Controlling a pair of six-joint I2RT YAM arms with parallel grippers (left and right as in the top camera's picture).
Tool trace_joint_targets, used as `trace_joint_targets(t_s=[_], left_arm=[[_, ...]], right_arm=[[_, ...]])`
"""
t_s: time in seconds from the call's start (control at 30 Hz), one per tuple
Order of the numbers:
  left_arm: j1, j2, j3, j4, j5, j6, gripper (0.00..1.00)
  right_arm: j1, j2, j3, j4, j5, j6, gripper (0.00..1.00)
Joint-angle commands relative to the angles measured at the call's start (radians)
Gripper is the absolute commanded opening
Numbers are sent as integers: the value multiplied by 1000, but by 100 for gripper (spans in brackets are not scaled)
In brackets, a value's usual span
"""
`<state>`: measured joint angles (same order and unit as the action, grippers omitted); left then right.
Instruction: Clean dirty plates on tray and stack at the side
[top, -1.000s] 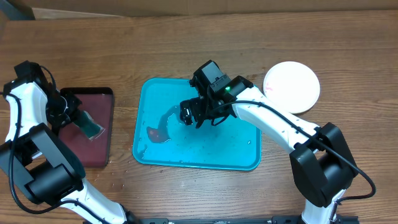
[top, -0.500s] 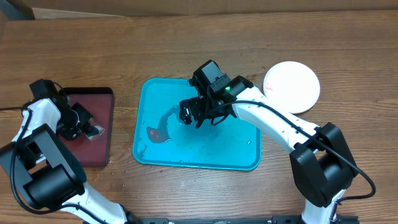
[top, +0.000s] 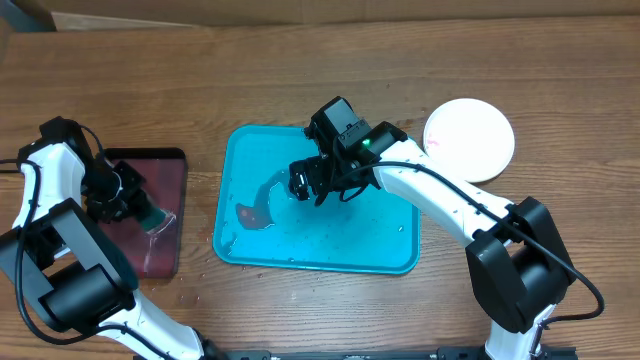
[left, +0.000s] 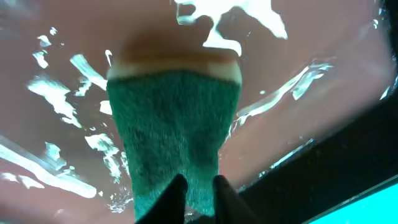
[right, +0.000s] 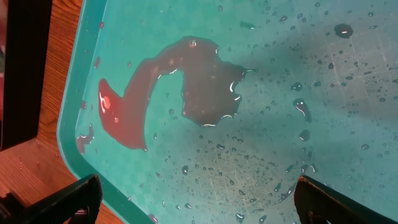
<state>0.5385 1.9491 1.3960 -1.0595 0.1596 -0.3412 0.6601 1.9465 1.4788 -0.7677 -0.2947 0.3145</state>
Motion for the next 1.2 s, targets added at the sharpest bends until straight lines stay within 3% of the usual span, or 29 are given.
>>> trace_joint_targets(t_s=[0.0, 0.23, 0.43, 0.63, 0.83, 1.17], left_arm=[[-5, 14, -20, -11, 23, -6, 21], [-5, 14, -132, 56, -119, -60, 19], [-5, 14, -232, 208, -126, -86, 22], [-2, 14, -130, 147, -127, -86, 13], [-2, 14, 38, 62, -167, -80, 21], [-2, 14, -61, 156, -237, -87, 24]], right_arm=[[0, -16, -2, 5, 14, 3, 100], [0, -16, -2, 5, 14, 3, 100], [0, -16, -2, 5, 14, 3, 100], [0, -16, -2, 4, 14, 3, 100], [0, -16, -2, 4, 27, 3, 100], [0, -16, -2, 8, 37, 3, 100]])
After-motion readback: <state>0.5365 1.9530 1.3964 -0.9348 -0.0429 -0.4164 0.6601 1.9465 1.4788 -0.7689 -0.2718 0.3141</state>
